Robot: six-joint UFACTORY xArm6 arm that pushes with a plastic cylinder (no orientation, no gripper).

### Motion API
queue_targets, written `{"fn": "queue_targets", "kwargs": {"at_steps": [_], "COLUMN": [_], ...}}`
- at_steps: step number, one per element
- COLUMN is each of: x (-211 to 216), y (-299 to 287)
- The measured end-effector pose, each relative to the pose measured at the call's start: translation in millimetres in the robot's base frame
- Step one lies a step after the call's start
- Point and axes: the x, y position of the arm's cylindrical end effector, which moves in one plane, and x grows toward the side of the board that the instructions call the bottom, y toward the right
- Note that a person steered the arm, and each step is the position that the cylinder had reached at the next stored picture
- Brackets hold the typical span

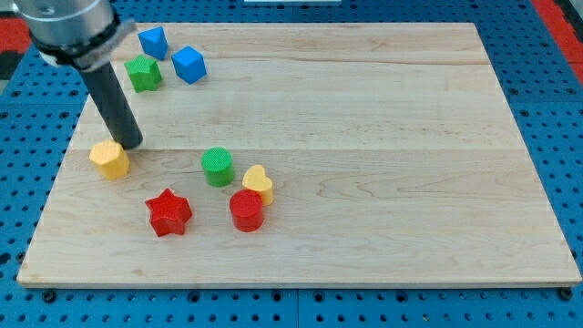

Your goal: Nudge the green circle

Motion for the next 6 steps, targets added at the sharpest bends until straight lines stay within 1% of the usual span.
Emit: {"fn": "queue_targets", "kwargs": {"at_steps": [1,2,3,5,6], "x": [41.0,42.7,44.2,49.1,21.7], "y": [3.9,55.9,81.1,108.7,110.5]}}
